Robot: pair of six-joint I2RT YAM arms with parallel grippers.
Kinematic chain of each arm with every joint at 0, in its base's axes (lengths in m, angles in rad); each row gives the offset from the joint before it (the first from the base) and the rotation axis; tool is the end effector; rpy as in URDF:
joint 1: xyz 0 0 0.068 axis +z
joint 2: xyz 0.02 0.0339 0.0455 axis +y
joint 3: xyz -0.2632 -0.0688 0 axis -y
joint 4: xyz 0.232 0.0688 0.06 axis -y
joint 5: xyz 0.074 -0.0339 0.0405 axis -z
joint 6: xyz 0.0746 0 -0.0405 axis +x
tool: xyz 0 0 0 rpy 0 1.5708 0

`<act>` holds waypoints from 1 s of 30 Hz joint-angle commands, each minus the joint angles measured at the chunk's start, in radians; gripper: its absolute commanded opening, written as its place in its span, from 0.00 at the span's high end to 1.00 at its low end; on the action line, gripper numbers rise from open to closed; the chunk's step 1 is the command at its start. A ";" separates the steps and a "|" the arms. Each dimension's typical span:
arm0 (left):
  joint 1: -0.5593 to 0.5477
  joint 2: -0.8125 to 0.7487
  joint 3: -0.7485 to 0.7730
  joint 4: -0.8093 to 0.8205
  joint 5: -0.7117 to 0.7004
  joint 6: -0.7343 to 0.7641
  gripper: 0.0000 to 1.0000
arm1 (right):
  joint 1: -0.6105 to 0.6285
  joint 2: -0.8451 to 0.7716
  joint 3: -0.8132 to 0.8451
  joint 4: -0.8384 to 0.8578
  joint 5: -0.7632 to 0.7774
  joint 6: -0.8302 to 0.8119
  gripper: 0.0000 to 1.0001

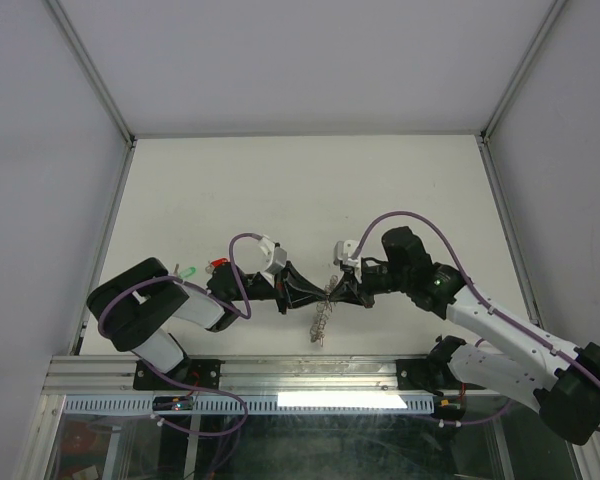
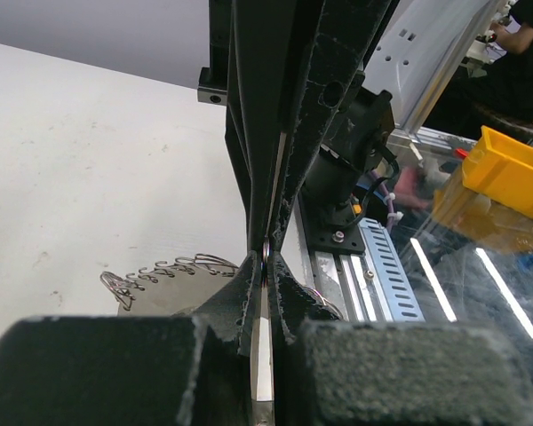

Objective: Put the keys on the keyring

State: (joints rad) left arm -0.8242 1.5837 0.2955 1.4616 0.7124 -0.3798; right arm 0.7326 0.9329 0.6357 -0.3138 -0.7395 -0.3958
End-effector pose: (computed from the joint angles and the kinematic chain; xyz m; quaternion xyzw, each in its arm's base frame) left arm 0.1504 -0.2344 0.1931 0.3933 0.5292 -0.5913 0.4644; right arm 0.1213 0.1768 0.2403 -0.5833 0.6097 0.3882 0.3707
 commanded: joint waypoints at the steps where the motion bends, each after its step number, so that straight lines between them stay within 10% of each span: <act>1: 0.007 -0.004 0.030 0.162 -0.007 -0.014 1.00 | 0.005 -0.014 0.071 0.000 -0.002 -0.010 1.00; 8: 0.009 -0.033 0.010 0.139 -0.070 -0.007 0.70 | 0.005 -0.031 0.115 -0.072 0.107 0.066 1.00; 30: -0.044 -0.287 0.100 -0.434 -0.397 0.241 0.26 | 0.007 0.117 0.357 -0.120 0.424 0.467 1.00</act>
State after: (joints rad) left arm -0.8463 1.3251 0.3412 1.1137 0.4232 -0.2134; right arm 0.7341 1.0618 0.9333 -0.4988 -0.3496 -0.0067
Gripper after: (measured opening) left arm 0.726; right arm 0.009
